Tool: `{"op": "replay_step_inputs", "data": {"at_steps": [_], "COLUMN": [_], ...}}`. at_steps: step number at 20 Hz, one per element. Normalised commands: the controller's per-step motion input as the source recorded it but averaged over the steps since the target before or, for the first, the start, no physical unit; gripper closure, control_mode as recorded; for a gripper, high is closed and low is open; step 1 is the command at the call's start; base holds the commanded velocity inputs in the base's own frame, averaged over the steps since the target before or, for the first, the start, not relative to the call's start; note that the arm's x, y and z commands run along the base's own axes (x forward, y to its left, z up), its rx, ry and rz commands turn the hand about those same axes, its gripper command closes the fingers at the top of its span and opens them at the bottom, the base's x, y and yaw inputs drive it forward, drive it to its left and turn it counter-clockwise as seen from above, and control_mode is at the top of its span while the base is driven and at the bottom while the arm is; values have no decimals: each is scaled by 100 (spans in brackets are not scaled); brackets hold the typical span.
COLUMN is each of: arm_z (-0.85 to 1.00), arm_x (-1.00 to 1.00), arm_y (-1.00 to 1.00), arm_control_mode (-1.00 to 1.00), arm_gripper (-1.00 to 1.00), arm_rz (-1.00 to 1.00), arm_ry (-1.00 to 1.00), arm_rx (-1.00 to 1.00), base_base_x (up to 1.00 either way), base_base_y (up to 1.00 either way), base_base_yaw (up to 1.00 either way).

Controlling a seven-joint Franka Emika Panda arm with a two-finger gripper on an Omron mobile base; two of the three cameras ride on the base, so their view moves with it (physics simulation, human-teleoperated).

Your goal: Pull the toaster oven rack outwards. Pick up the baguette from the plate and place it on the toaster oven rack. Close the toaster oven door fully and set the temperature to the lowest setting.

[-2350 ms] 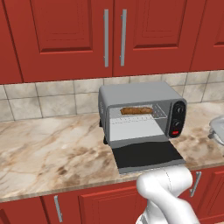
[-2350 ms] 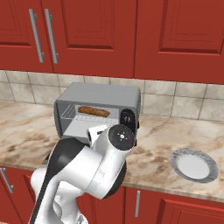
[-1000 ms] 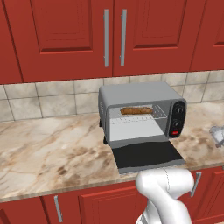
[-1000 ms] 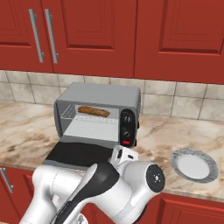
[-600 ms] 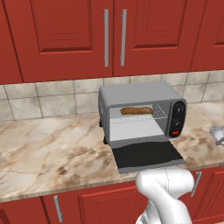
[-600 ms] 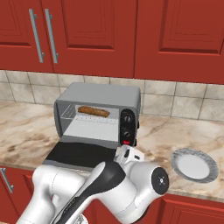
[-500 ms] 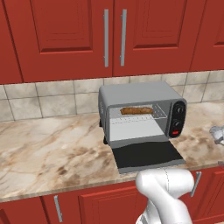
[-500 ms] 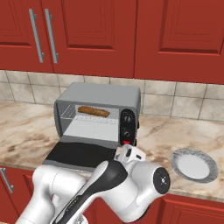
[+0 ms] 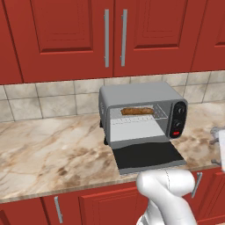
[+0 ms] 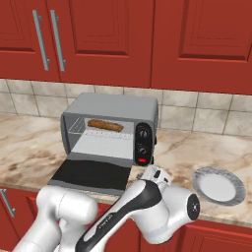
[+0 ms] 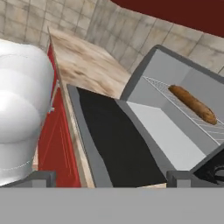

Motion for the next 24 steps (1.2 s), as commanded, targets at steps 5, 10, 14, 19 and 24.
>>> {"op": "replay_step_inputs", "data": {"at_steps": [5,10,14,19,24], "arm_z": [-29,-23,-22,-18,-20], "arm_x": [35,22,19,21,24], "arm_y": [-7,0,0,-2,-6], "arm_control_mode": [-100,-100,-100,-100,-100], "arm_gripper": [-100,-100,-100,-100,-100], "arm_rz": [0,0,0,0,0], "arm_ry": [2,0,0,0,0], "arm_rx": [14,2,-1,-1,0], "base_base_x": [0,0,0,0,0], "base_base_y": [0,0,0,0,0], "base_base_yaw": [0,0,0,0,0]}}
